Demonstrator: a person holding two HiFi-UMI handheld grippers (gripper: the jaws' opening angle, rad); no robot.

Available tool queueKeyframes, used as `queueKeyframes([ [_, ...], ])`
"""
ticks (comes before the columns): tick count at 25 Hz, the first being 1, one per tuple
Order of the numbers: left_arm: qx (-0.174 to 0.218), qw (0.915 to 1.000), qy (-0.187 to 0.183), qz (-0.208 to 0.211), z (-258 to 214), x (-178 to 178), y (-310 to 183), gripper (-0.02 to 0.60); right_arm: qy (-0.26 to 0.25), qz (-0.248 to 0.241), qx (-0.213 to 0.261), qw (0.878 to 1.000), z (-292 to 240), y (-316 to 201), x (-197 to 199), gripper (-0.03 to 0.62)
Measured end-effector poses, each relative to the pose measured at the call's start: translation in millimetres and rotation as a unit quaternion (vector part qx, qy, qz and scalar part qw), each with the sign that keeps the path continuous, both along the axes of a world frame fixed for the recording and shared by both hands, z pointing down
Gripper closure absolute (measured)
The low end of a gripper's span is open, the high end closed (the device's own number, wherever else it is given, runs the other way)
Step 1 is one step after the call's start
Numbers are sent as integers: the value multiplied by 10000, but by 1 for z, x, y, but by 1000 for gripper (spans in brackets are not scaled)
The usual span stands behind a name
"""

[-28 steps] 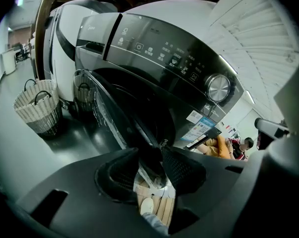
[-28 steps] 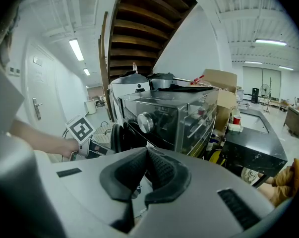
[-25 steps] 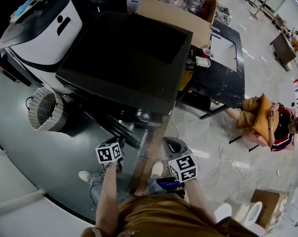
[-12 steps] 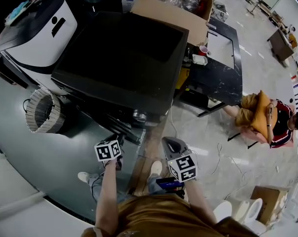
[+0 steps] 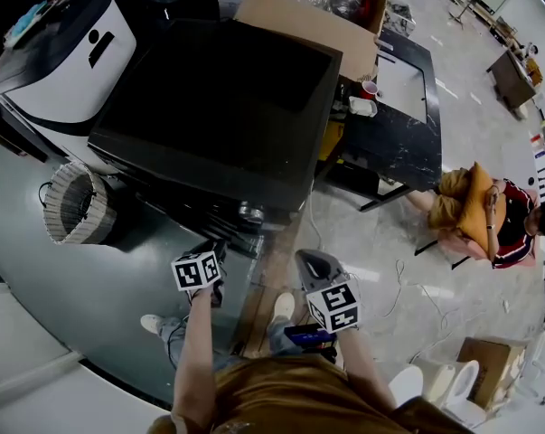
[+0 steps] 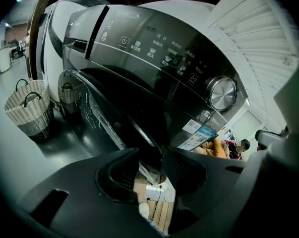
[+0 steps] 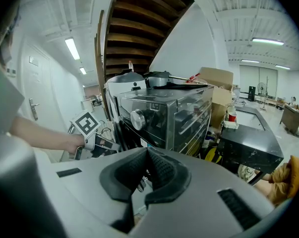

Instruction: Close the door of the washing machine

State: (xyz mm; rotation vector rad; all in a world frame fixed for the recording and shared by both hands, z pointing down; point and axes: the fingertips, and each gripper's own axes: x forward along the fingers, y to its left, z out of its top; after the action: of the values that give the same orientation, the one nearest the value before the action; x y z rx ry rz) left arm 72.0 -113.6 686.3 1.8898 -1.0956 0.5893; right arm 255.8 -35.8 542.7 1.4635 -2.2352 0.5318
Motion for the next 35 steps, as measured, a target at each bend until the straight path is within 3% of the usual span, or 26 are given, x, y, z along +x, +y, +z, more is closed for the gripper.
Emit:
queueKeyframes([
  [19, -102, 9996, 246, 57, 3, 24, -31, 413, 56, 95, -182, 9998, 13, -12, 15, 582],
  [35, -208, 9989, 410, 9, 3, 22, -30, 407, 32, -23, -51, 10000, 1, -7, -2, 582],
])
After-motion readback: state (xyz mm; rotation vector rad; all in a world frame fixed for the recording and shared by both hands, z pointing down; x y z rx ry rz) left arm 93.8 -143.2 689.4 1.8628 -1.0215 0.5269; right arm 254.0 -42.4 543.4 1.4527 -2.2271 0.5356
